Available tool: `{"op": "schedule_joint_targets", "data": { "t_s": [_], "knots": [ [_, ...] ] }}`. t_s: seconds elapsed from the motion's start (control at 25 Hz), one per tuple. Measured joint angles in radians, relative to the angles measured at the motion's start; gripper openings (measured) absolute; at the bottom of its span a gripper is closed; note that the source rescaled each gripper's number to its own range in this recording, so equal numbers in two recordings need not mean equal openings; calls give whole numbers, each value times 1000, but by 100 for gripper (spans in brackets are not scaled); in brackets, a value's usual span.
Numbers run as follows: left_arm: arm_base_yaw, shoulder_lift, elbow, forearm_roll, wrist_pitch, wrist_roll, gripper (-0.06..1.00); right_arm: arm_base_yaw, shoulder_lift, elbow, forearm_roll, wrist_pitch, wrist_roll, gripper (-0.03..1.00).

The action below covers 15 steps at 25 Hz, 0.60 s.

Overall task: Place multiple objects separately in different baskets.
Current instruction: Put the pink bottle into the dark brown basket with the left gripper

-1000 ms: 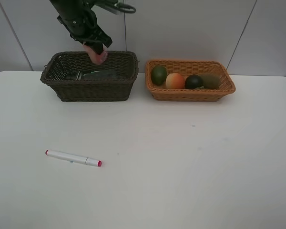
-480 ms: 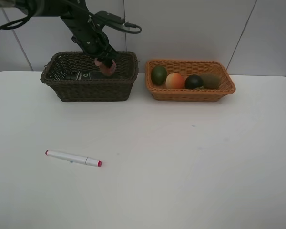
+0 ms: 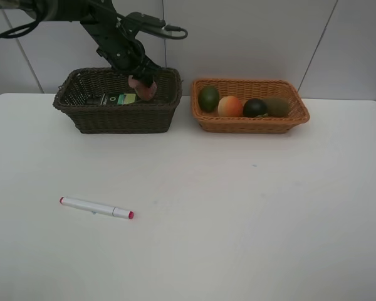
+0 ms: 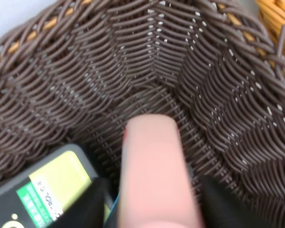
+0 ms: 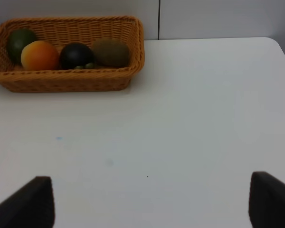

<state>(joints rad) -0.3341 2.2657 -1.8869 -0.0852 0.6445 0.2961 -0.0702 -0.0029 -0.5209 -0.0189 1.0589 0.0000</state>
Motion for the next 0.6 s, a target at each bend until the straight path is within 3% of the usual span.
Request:
{"op": "schedule_joint_targets", "data": {
  "t_s": [0.08,0.16,0.6],
  "knots": [
    [0,0,0,-2,-9,3,84,0,0,0,0,0,0,98],
    [0,0,0,-2,-12,5,95,0,0,0,0,0,0,98],
    [0,0,0,-6,-48,7,100,0,0,0,0,0,0,98]
  ]
}}
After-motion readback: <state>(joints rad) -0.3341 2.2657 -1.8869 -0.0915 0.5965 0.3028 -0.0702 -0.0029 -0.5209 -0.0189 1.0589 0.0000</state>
